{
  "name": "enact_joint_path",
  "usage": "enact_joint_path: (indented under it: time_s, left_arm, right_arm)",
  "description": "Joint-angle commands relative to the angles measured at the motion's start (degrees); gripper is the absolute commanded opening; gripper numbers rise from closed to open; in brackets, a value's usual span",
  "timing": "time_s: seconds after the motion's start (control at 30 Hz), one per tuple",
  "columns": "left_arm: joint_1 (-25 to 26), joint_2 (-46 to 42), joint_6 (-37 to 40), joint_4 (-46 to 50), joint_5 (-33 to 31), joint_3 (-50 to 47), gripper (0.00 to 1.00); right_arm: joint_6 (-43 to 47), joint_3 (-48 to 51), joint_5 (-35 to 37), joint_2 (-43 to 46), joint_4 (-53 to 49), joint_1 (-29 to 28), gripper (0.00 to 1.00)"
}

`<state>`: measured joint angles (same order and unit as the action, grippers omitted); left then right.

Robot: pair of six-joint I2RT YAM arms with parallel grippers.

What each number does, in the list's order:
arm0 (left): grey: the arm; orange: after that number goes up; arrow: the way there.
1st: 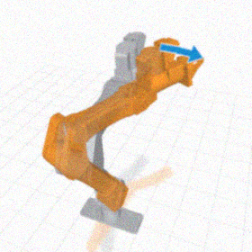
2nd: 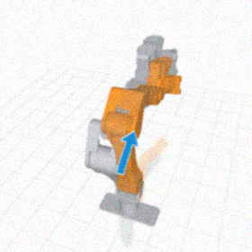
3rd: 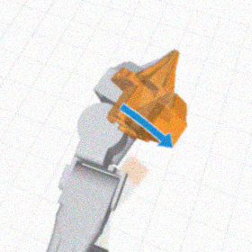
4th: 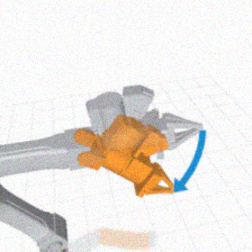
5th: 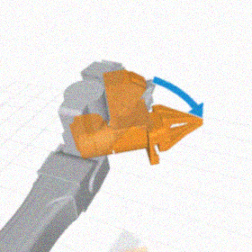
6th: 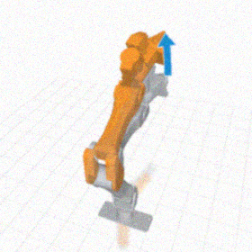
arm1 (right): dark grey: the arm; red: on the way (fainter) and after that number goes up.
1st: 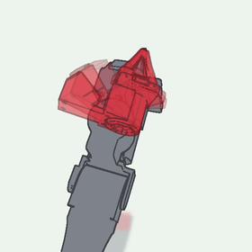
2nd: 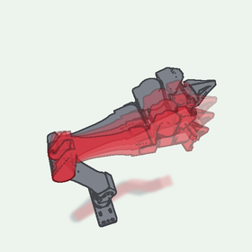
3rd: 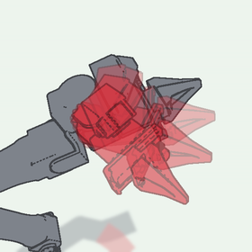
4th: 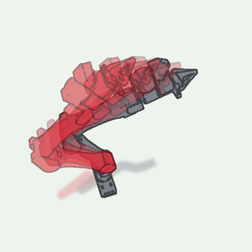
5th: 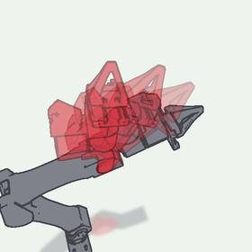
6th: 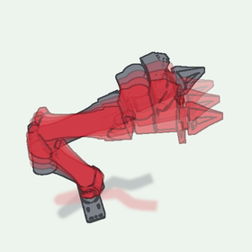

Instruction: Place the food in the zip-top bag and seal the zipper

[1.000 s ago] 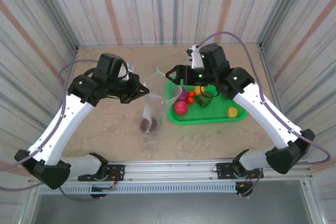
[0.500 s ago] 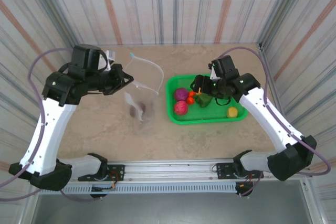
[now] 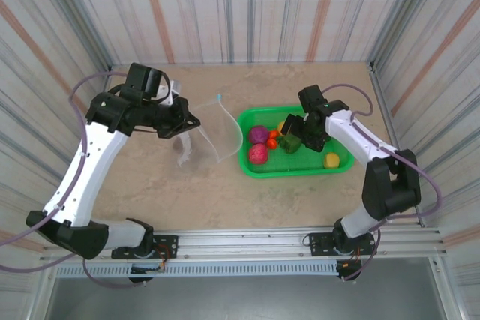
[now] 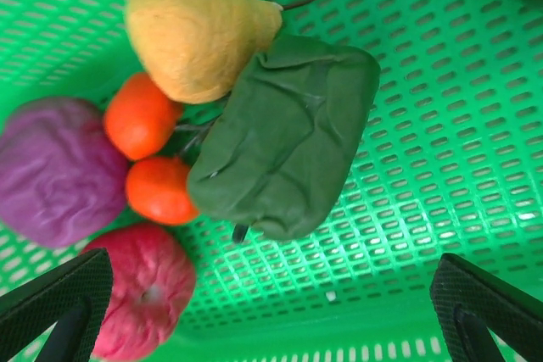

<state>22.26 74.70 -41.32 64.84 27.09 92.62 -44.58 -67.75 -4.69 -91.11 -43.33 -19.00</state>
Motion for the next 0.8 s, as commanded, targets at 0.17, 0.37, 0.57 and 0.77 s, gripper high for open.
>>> enact_joint_path:
  time_s: [0.17,0.37,0.57,0.77]
  left_arm:
    - [-3.8,-0.3,-4.5,-1.3,8.5,1.7,0.00]
    - [-3.9,-1.0,-5.7,0.0,10.5,0.4,0.00]
    - [-3.9,-2.2,-7.2,1.1,11.5,-0.5,0.00]
    - [-3.9,-2.0,-7.3,2.0,9.8,-2.6,0.00]
  right_arm:
    - [-1.5,-1.3,3.6,-8.6,4.4,0.1,0.97]
    - [0.8,-0.9,3.2,-10.8,6.8,0.4,0.86]
    - [3.6,-1.0,4.9,-10.9,6.9,0.2,0.72]
    - [6.8,-3.6,7.3,-8.6,3.3,-1.0,0.63]
